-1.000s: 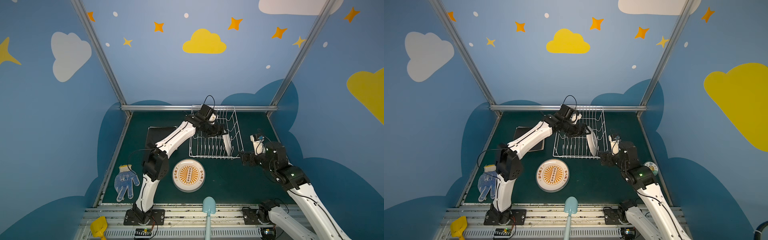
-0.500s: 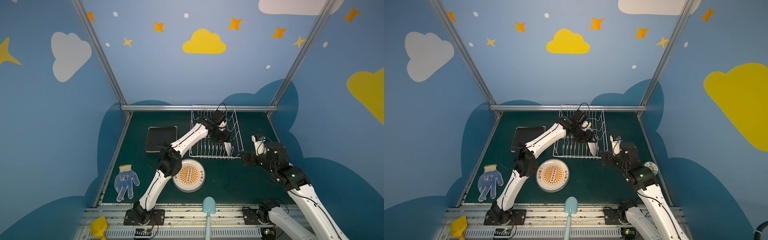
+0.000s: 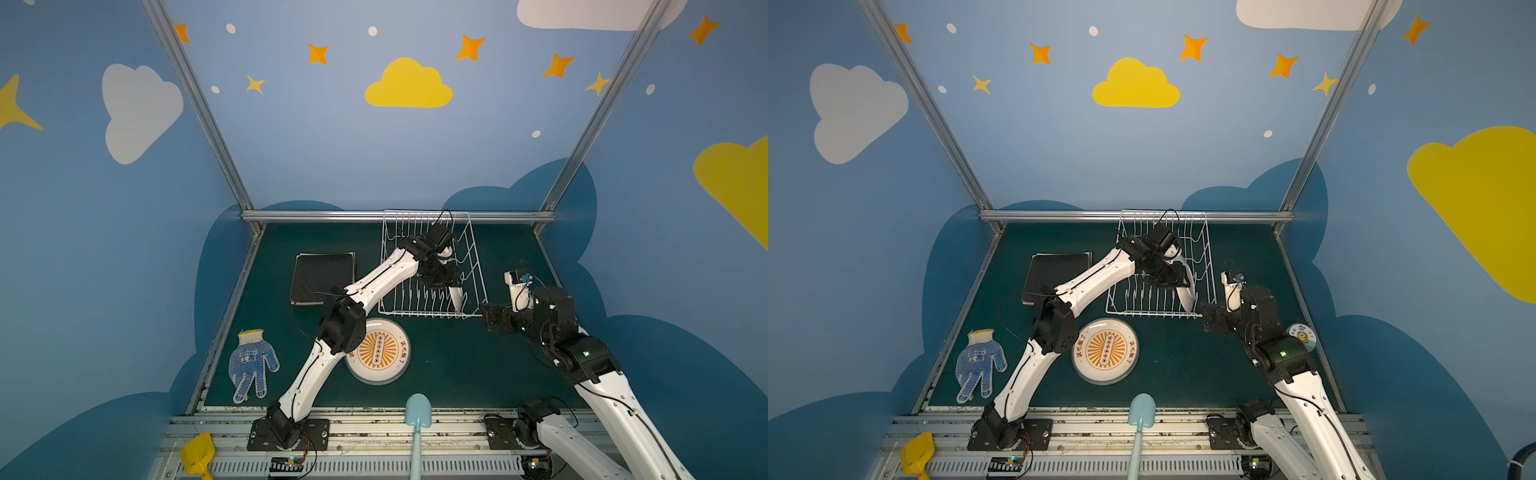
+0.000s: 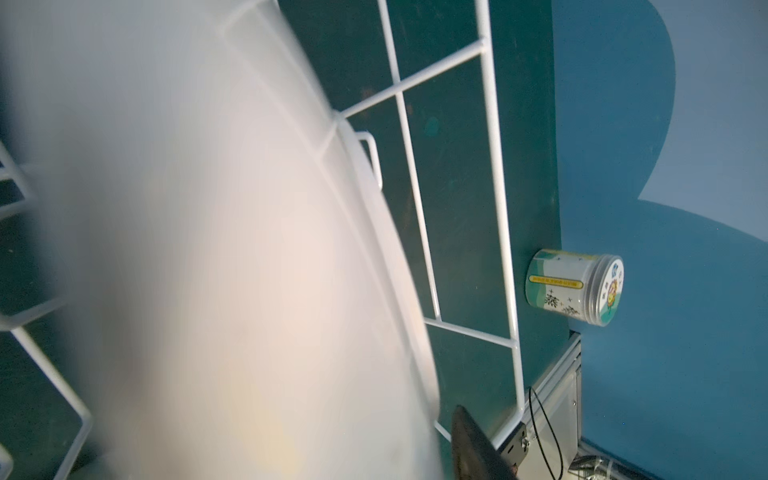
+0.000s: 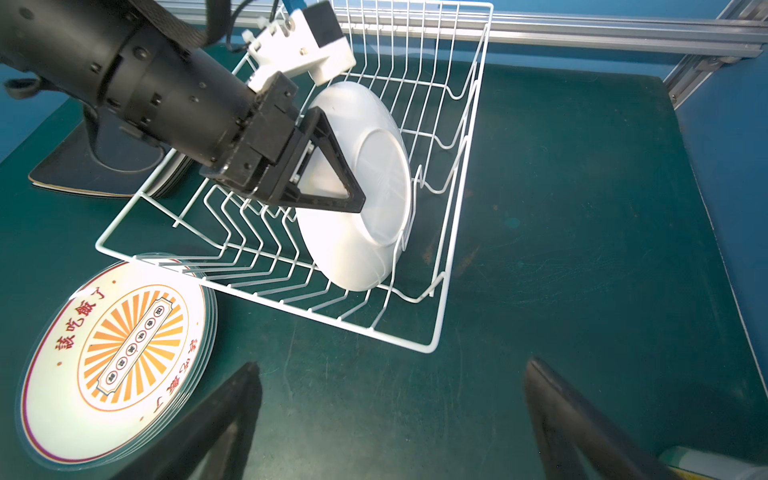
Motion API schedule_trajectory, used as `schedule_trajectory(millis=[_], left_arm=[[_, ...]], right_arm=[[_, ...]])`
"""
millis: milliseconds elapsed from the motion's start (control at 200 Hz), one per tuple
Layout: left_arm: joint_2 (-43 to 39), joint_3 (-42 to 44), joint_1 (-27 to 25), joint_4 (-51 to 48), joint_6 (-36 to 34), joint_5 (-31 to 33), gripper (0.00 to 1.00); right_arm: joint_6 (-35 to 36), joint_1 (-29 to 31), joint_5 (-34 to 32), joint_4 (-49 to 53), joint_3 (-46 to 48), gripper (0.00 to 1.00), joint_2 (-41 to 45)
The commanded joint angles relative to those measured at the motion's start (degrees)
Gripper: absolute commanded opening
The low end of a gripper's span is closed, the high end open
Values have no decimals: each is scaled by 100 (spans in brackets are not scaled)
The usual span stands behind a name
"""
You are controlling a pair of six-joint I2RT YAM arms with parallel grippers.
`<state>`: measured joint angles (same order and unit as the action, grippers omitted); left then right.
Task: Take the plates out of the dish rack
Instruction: 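Grip the rim of the last plate in the rack with the left gripper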
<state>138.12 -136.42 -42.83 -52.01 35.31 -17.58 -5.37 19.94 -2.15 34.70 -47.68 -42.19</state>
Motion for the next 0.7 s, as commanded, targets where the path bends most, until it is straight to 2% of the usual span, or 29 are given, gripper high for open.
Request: schedule_trajectory(millis=[0,60,300,551,696], left_arm=[[127,-157,-24,68,97,251,46],[127,-147,-22,51,142,329,43],[5,-6,-22,293,395,221,38],[-20,58,-24,261,436,320,24],[-95,64,-24,345,548,121,11]], right_arm=[[-67,-26,-75,-130,91,97,84],[-73,-32,-83,-155,104,97,93],[-95,-41,-158,-156,122,97,104],[-210,-61,-189,-191,201,97,163],[-169,-70,-213,-183,154,97,146]])
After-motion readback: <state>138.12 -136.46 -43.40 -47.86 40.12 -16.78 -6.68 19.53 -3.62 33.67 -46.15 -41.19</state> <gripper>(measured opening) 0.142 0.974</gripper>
